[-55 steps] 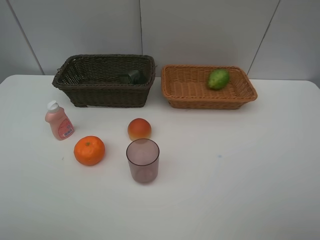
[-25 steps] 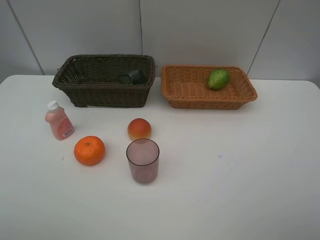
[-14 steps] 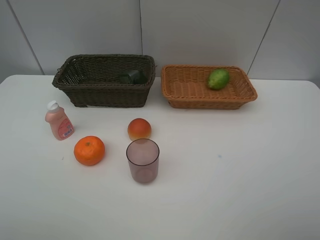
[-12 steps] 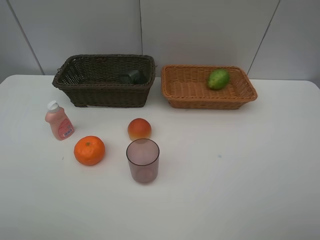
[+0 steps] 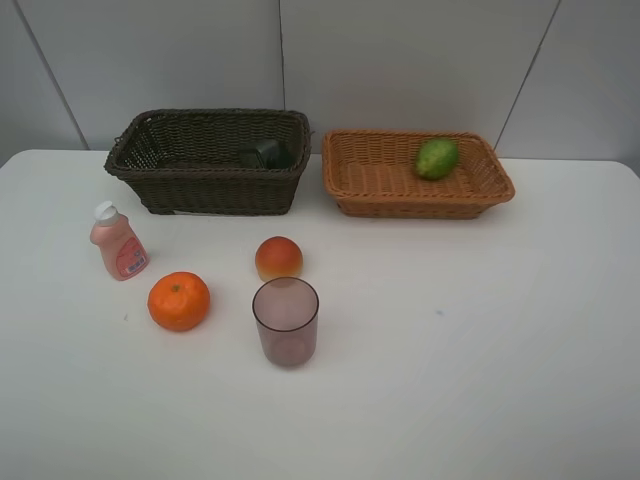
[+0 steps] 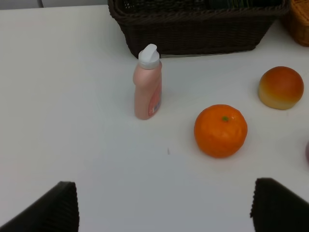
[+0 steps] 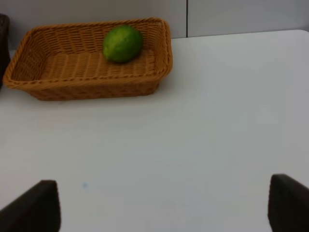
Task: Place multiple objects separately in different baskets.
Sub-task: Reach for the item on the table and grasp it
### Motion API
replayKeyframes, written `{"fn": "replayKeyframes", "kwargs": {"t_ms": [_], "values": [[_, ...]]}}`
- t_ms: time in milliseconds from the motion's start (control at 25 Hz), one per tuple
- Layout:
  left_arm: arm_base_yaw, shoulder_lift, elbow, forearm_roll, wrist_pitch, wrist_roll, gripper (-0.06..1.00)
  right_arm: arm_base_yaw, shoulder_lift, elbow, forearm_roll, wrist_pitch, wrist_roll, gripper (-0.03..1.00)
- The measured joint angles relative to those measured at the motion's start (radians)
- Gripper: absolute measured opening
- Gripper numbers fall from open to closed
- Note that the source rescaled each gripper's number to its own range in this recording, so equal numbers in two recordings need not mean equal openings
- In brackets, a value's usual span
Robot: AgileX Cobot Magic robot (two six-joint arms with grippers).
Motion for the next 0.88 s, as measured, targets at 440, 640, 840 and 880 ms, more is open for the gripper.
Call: {"fn": "replayKeyframes", "kwargs": {"t_ms": [440, 640, 840, 880], "values": [[0.000, 0.000, 0.000, 0.000, 0.000, 0.000, 0.93, 0.000, 0.000, 0.000, 0.000, 0.000, 0.000, 1.00], [0.000, 0.000, 0.000, 0.000, 0.000, 0.000, 0.93, 0.000, 0.000, 0.000, 0.000, 0.000, 0.000, 1.00], [0.000, 0.000, 0.000, 0.000, 0.000, 0.000, 0.93, 0.000, 0.000, 0.000, 0.000, 0.000, 0.000, 1.00], [0.000, 0.000, 0.000, 0.000, 0.000, 0.000, 0.93, 0.000, 0.000, 0.000, 0.000, 0.000, 0.000, 1.00]]}}
